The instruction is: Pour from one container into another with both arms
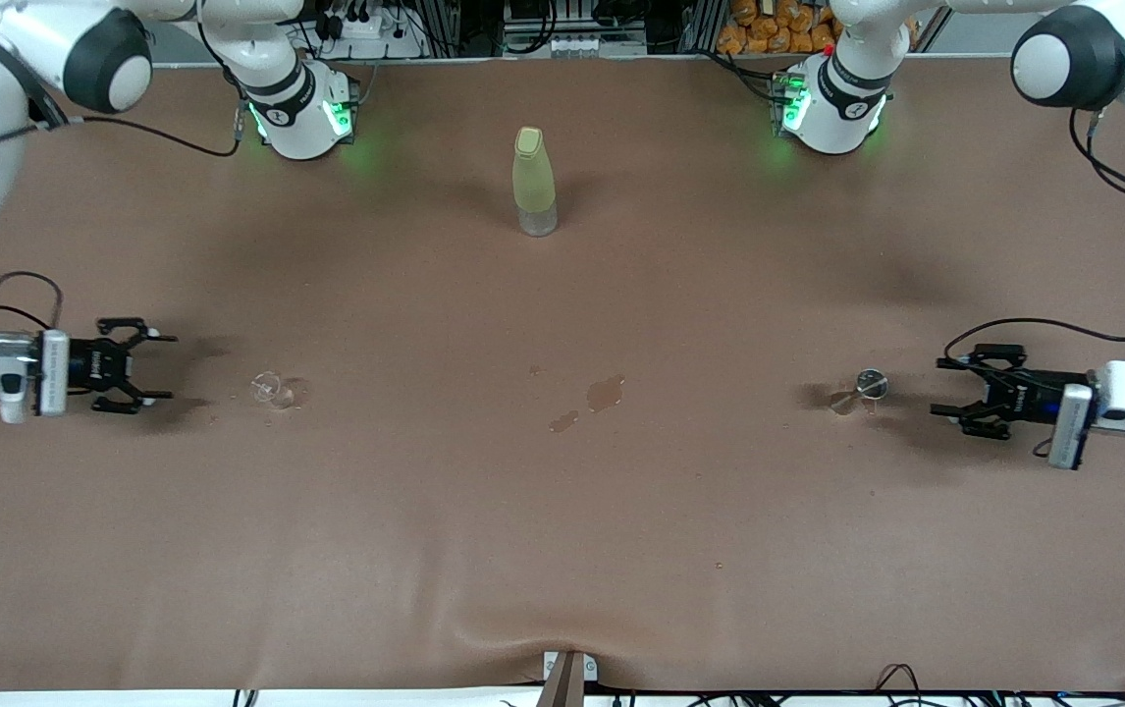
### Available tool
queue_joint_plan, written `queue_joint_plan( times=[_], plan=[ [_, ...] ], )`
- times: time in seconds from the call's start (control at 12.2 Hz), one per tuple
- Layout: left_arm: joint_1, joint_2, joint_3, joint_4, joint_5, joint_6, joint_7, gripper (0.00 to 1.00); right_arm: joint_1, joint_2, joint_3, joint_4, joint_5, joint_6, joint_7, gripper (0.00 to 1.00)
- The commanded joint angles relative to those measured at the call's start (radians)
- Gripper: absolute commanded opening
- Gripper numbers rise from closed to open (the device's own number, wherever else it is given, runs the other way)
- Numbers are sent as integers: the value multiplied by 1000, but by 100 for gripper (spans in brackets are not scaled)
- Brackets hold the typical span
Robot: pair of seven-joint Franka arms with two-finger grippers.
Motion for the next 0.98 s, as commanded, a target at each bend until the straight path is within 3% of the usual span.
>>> queue_joint_plan(
  times=[0.0,0.08,0.33,0.66,0.9],
  plan=[
    [-1,-87,56,-13,28,27,-84,92,48,-245,-11,-35,-191,36,355,100],
    [-3,-124,86,-13,37,67,-118,100,65,-318,-9,-35,-258,36,496,100],
    [-9,-223,102,-13,197,134,-210,100,117,-489,11,-31,-412,32,876,100],
    [-41,-380,99,-12,389,164,-476,100,120,-664,174,20,-614,26,1279,100],
    [-122,-481,90,-12,500,170,-804,100,111,-721,328,81,-739,-25,1579,100]
  ],
)
